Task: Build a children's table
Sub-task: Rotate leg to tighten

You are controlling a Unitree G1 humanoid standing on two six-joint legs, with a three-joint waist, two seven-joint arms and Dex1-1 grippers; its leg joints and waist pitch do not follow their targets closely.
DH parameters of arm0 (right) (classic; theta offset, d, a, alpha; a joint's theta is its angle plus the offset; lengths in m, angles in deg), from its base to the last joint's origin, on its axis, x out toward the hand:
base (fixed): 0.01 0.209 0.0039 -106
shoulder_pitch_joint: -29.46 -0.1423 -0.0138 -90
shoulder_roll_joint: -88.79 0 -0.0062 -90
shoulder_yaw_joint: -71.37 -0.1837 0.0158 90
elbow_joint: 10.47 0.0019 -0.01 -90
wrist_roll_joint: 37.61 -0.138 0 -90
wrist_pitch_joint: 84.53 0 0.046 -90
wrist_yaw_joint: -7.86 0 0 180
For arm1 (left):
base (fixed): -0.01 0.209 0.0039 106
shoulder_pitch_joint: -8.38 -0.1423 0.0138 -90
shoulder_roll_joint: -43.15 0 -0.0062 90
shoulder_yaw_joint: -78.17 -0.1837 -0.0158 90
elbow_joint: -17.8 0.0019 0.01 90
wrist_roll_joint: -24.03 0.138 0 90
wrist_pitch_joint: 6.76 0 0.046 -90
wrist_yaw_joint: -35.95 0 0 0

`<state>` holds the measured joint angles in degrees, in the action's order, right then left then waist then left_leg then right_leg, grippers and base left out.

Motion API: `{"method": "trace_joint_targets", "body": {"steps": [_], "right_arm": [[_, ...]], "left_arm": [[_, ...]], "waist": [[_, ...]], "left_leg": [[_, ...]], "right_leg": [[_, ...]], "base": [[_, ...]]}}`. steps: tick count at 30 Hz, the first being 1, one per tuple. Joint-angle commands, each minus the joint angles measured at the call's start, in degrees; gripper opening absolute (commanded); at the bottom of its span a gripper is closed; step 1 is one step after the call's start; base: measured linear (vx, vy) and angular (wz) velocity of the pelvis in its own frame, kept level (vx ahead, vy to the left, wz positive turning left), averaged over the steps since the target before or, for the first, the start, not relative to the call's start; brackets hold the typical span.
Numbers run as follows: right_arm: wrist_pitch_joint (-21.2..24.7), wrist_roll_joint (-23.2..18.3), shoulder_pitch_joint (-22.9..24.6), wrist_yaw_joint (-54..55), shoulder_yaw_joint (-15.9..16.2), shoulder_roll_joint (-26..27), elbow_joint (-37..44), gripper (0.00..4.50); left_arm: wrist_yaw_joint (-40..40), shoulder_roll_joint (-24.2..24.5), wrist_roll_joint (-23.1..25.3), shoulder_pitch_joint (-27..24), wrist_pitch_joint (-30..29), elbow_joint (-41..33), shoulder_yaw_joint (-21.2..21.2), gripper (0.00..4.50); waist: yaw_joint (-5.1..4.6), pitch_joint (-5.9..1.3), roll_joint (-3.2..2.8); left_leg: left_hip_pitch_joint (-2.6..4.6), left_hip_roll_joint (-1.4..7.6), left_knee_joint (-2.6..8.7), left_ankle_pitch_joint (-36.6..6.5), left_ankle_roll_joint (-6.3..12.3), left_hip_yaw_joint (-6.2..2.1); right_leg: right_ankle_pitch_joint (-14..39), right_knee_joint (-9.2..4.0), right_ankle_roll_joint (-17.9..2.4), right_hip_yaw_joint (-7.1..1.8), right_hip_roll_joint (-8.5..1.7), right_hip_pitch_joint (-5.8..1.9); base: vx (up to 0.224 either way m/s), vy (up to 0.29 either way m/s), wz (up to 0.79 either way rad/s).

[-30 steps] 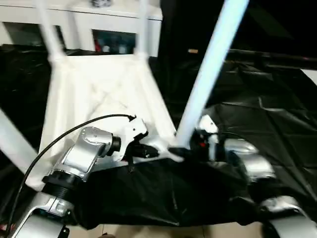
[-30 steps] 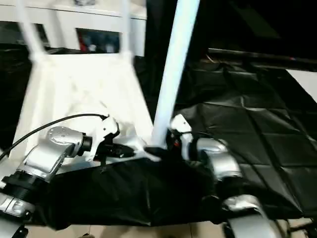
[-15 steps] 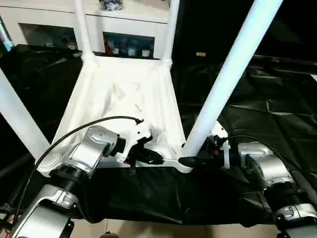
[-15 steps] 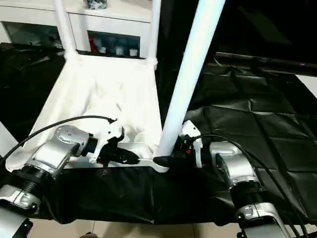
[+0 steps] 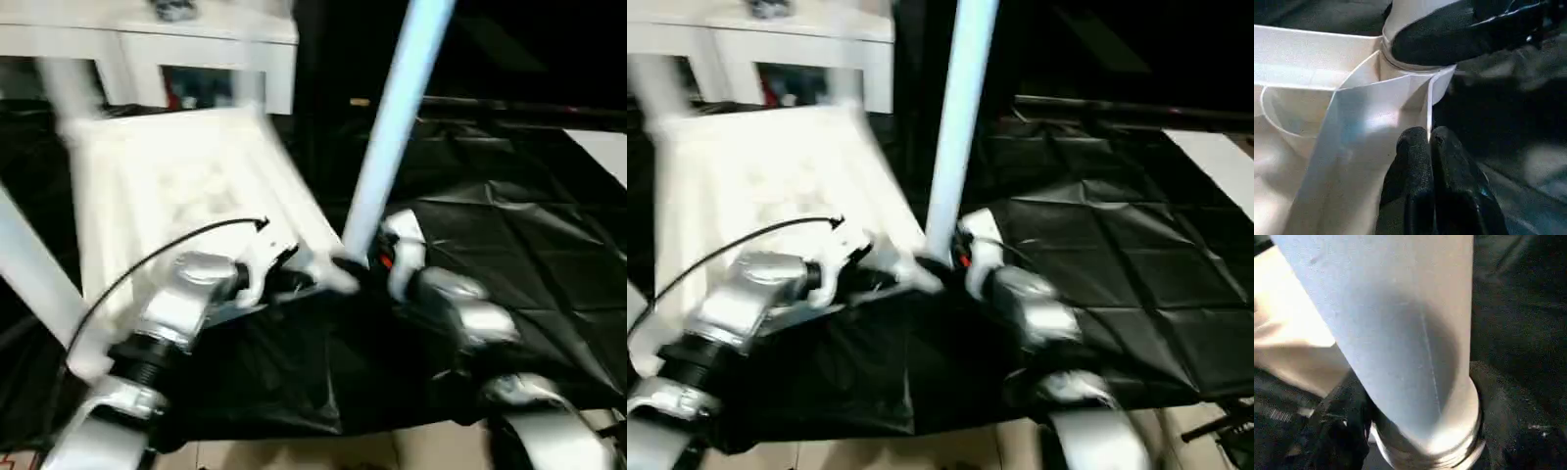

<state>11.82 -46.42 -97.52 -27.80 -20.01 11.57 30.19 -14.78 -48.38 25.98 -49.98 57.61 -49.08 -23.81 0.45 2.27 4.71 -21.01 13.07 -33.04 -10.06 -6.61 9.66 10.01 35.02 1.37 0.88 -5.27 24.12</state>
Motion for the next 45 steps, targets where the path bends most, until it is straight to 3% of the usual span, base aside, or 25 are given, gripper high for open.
{"method": "trace_joint_targets", "body": {"steps": [1,2,4,6,7,11,14,15,19,24,26,31,32,40,42,43,45], "right_arm": [[-0.3,2.7,-1.0,3.5,2.4,2.7,-3.5,2.65],[-1.2,2.9,-1.3,3.7,2.6,3.1,-4.3,2.65],[-2.2,2.2,-1.9,2.2,1.9,3.6,-5.1,3.35],[-2.0,1.7,-1.8,0.0,1.9,2.9,-4.8,3.35],[-2.6,2.2,-1.6,-2.1,2.6,2.1,-4.7,3.57],[-3.2,2.9,-0.6,-7.8,4.7,0.6,-3.2,3.81],[-4.6,2.1,2.2,-18.9,7.6,-3.3,1.3,3.81],[-4.6,1.8,2.8,-21.0,8.1,-4.1,2.3,3.81],[-1.4,-1.3,7.3,-34.3,10.2,-9.4,11.6,3.81],[2.2,-3.8,10.2,-40.8,11.9,-13.3,17.7,3.81],[4.0,-4.6,11.0,-43.3,12.8,-14.5,19.5,3.81],[6.1,-4.0,11.5,-44.4,13.2,-14.8,20.9,3.81],[6.3,-4.0,11.5,-44.3,13.1,-14.7,20.9,3.57],[7.6,-4.2,11.1,-41.9,13.0,-13.2,20.3,3.06],[7.8,-4.3,11.1,-41.0,12.6,-12.7,19.9,2.99],[7.6,-4.1,10.8,-40.2,12.2,-12.2,19.2,2.93],[7.4,-4.0,10.6,-39.8,12.0,-11.9,18.8,2.79]], "left_arm": [[1.0,-4.4,-1.8,-0.1,-0.4,-3.2,-1.8,0.00],[1.4,-5.0,-2.0,-0.3,-0.7,-3.8,-2.1,0.00],[1.1,-5.7,-2.1,-0.5,-0.5,-4.1,-2.9,0.00],[1.1,-5.3,-2.1,-0.2,0.2,-3.4,-3.0,0.00],[1.1,-5.2,-2.0,-0.1,0.4,-3.2,-2.8,0.00],[-0.4,-4.4,-2.1,0.1,0.8,-3.2,-3.0,0.00],[-5.5,-1.9,-2.9,0.3,1.6,-3.2,-3.9,0.00],[-6.4,-1.4,-3.1,0.3,1.7,-3.2,-4.1,0.00],[-12.2,1.5,-2.9,1.2,5.5,-0.1,-4.8,0.00],[-15.0,3.0,-2.6,2.7,7.7,3.1,-4.6,0.00],[-15.8,3.3,-2.6,3.5,8.4,4.6,-4.5,0.00],[-17.1,3.5,-2.7,5.4,10.7,8.1,-4.4,0.00],[-17.1,3.4,-2.6,5.6,10.9,8.4,-4.3,0.00],[-17.5,3.8,-3.4,2.9,9.8,5.1,-4.5,0.00],[-17.3,4.0,-3.5,1.8,8.9,3.5,-4.5,0.00],[-17.1,4.1,-3.5,1.1,8.4,2.4,-4.5,0.00],[-16.8,4.1,-3.4,0.9,8.1,1.9,-4.5,0.00]], "waist": [[0.46,-3.33,-0.39],[0.45,-3.45,-0.37],[0.58,-3.52,-0.24],[0.62,-3.64,-0.19],[0.91,-3.59,-0.19],[1.54,-3.43,-0.30],[1.83,-3.40,-0.15],[1.90,-3.40,-0.59],[2.43,-3.36,-0.54],[2.94,-3.02,-0.33],[2.90,-3.00,-0.08],[3.01,-3.04,0.09],[2.98,-3.05,0.05],[3.06,-3.15,-0.03],[2.91,-3.13,0.07],[2.82,-3.16,0.71],[2.83,-3.15,0.32]], "left_leg": [[-0.13,-0.61,3.82,-12.4,0.78,1.06],[-0.12,-0.58,3.72,-11.7,0.94,1.09],[-0.15,-0.69,3.49,-9.3,2.37,1.29],[-0.14,-0.70,3.36,-7.8,3.15,1.34],[-0.05,-0.70,3.23,-6.8,4.23,1.47],[0.17,-0.64,3.31,-8.2,4.61,1.54],[0.16,-0.66,3.33,-10.1,4.42,1.45],[0.25,-0.59,3.30,-10.2,4.47,1.46],[0.48,-0.52,3.24,-10.0,5.74,1.49],[0.87,-0.40,3.54,-14.4,4.09,1.51],[0.56,-0.36,3.69,-15.2,3.38,1.38],[0.19,-0.45,3.78,-14.4,2.50,1.18],[0.22,-0.48,3.75,-14.2,2.46,1.21],[0.19,-0.33,3.73,-12.8,2.55,1.20],[0.04,-0.36,3.72,-12.6,2.60,1.19],[-0.03,-0.36,3.67,-12.4,2.73,1.25],[0.07,-0.32,3.66,-11.9,2.86,1.24]], "right_leg": [[12.5,-3.99,-11.3,-0.47,-0.78,-2.57],[11.1,-3.78,-11.7,-0.45,-0.73,-2.61],[6.1,-3.36,-13.0,-0.43,-0.54,-2.88],[3.8,-3.10,-13.6,-0.45,-0.52,-3.03],[1.8,-3.01,-14.4,-0.48,-0.53,-3.12],[3.6,-3.25,-14.5,-0.50,-0.64,-3.08],[6.3,-3.58,-13.7,-0.46,-0.63,-3.27],[5.8,-3.45,-13.8,-0.54,-0.65,-3.14],[3.3,-3.34,-14.7,-0.49,-0.42,-3.19],[10.8,-4.14,-13.5,-0.58,-0.62,-2.68],[13.7,-4.27,-12.6,-0.62,-0.81,-2.73],[15.5,-4.36,-11.2,-0.58,-0.98,-2.77],[15.3,-4.38,-11.1,-0.56,-0.92,-2.65],[12.8,-4.02,-12.1,-0.49,-1.04,-2.77],[12.6,-3.94,-12.1,-0.48,-0.98,-2.85],[12.6,-3.97,-12.1,-0.44,-0.98,-2.92],[12.4,-3.87,-12.1,-0.50,-1.01,-2.78]], "base": [[0.000,0.000,0.00],[0.000,0.000,0.00],[0.000,0.000,0.00],[0.000,0.000,0.00],[0.000,0.000,0.00],[0.000,0.000,0.00],[0.000,0.000,0.00],[0.000,0.000,0.00],[0.000,0.000,0.00],[0.000,0.000,0.00],[0.000,0.000,0.00],[0.000,0.000,0.00],[0.000,0.000,0.00],[0.000,0.000,0.00],[0.000,0.000,0.00],[0.000,0.000,0.00],[0.000,0.000,0.00]]}}
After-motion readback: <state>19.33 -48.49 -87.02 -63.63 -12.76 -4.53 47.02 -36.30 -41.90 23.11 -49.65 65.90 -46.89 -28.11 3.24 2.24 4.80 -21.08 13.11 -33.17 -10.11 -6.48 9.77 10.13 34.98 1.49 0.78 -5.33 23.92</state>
